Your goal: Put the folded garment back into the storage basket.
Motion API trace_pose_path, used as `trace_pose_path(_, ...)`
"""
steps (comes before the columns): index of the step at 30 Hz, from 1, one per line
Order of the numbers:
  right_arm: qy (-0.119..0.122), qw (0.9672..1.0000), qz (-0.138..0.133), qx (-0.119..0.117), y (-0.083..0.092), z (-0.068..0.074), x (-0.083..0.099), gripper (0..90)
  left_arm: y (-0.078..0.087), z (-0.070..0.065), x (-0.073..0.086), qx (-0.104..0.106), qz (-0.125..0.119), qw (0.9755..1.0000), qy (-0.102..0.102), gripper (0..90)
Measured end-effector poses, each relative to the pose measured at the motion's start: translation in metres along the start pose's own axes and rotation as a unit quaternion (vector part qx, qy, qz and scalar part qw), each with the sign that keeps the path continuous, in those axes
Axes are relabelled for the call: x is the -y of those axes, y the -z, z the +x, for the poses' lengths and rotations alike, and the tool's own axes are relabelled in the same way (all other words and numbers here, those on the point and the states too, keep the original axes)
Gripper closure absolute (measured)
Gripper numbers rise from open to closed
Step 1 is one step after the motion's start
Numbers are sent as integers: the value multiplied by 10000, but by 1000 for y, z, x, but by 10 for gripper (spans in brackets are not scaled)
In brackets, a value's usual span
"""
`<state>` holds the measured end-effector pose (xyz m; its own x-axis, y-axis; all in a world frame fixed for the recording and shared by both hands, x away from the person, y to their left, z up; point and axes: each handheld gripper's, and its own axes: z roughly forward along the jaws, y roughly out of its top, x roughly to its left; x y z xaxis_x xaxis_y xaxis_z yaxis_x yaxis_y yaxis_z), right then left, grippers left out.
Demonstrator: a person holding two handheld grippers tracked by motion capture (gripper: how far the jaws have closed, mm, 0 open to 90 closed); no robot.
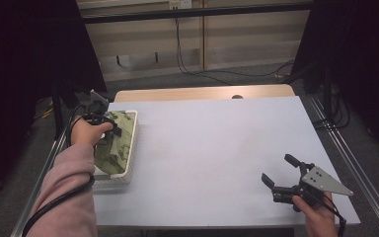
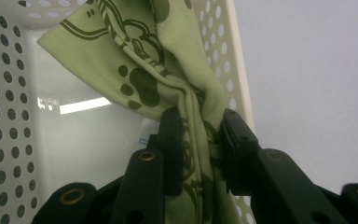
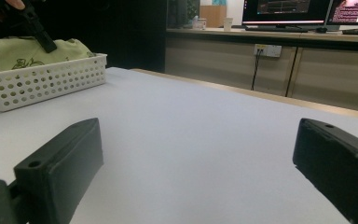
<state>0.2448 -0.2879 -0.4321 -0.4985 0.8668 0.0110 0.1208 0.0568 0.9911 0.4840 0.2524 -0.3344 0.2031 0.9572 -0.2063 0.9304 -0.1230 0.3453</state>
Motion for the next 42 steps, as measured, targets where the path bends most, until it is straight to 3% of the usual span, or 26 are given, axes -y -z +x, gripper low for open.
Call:
trace_pose_path(19, 3, 10000, 1, -1, 0, 0, 0, 12, -9, 2, 4, 7, 23, 10000, -27, 716)
trace_pose_path(21, 3, 10000, 2, 1, 0, 0, 0, 12, -10, 4, 4, 52, 6, 10000, -73, 715)
trace_pose_path(22, 4, 10000, -1, 2, 0, 0, 0, 12, -9, 7, 5, -68, 94, 9992, -383, 714)
trace_pose_path(23, 1, 10000, 0, 3, 0, 0, 0, 12, -8, 7, 4, 48, 125, 9994, -317, 714)
trace_pose_path(25, 3, 10000, 0, 0, 0, 0, 0, 12, -9, 6, 5, 49, 69, 9996, -265, 712)
trace_pose_path(31, 8, 10000, -3, 5, 0, 0, 0, 12, -8, 8, 4, 6, 180, 9991, -392, 704)
trace_pose_path(32, 9, 10000, -3, 4, 0, 0, 0, 11, -10, 6, 5, 10, 48, 9998, -208, 703)
trace_pose_path(34, -6, 10000, -10, 5, 0, 0, 0, 11, -10, 7, 5, 40, 65, 9997, -243, 699)
trace_pose_path(36, -5, 10000, -12, 3, 0, 0, 0, 12, -11, 4, 6, -19, -101, 9999, 6, 694)
trace_pose_path(40, 0, 10000, -12, 1, 0, 0, 0, 12, -11, 7, 7, -61, -69, 9999, -101, 686)
trace_pose_path(42, -2, 10000, -11, 1, 0, 0, 0, 12, -11, 8, 7, 1, -175, 9998, -74, 683)
